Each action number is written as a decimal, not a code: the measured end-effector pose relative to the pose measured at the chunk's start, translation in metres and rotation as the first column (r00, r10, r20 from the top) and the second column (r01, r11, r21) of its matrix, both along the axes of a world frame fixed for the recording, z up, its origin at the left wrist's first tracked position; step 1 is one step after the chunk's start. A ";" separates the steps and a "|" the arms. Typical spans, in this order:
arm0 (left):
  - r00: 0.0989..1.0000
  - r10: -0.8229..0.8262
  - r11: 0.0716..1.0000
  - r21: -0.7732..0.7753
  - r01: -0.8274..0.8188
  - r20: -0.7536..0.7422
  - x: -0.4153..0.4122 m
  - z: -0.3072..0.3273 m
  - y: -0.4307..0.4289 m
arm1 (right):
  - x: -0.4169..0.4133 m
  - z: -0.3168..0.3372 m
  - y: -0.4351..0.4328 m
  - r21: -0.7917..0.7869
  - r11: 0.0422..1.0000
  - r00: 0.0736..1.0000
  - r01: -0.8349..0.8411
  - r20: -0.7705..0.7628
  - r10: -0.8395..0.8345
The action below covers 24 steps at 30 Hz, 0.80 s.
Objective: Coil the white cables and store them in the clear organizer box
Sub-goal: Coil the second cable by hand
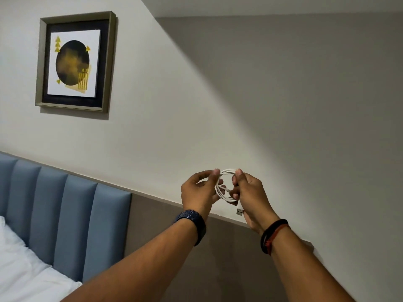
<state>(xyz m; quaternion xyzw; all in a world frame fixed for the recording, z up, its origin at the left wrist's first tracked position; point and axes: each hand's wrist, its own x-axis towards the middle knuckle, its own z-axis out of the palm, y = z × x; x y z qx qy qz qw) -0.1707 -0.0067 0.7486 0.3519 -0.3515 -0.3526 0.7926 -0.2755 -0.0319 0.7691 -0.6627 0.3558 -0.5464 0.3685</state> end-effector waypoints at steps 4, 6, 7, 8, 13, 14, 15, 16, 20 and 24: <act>0.989 -0.089 0.996 -0.020 0.092 0.115 0.008 -0.002 0.003 | -0.002 0.001 -0.001 -0.023 1.000 0.999 0.011 -0.031 -0.012; 0.989 -0.126 0.991 -0.042 0.130 0.081 0.013 -0.002 0.003 | -0.002 0.000 0.001 -0.057 0.998 0.997 0.002 -0.080 -0.007; 0.986 -0.158 0.985 -0.057 0.161 0.055 0.015 -0.001 0.003 | -0.002 0.000 0.001 -0.069 0.998 0.996 -0.005 -0.094 -0.001; 0.980 -0.198 0.977 -0.073 0.200 0.034 0.018 -0.001 0.002 | -0.002 -0.001 0.001 -0.076 0.997 0.995 -0.009 -0.101 0.001; 0.930 -0.367 0.928 -0.085 0.364 -0.020 0.025 -0.005 -0.001 | -0.005 -0.003 -0.001 -0.120 0.992 0.971 0.045 -0.227 -0.072; 0.915 -0.402 0.913 -0.082 0.399 -0.024 0.025 -0.005 -0.001 | -0.006 -0.004 -0.002 -0.101 0.994 0.972 0.035 -0.230 -0.057; 0.901 -0.434 0.899 -0.078 0.432 -0.021 0.025 -0.005 -0.002 | -0.007 -0.005 -0.003 -0.074 0.997 0.974 0.018 -0.223 -0.034; 0.889 -0.458 0.887 -0.069 0.457 -0.003 0.026 -0.005 -0.002 | -0.008 -0.006 -0.003 -0.054 0.999 0.975 0.004 -0.222 -0.016; 0.862 -0.433 0.900 0.072 0.430 0.261 0.027 -0.005 -0.003 | -0.011 -0.010 -0.004 -0.053 0.998 0.960 0.024 -0.278 -0.038; 0.767 -0.248 0.969 0.172 0.180 0.592 0.030 -0.003 -0.006 | -0.018 -0.011 -0.009 -0.077 0.993 0.954 0.090 -0.279 -0.108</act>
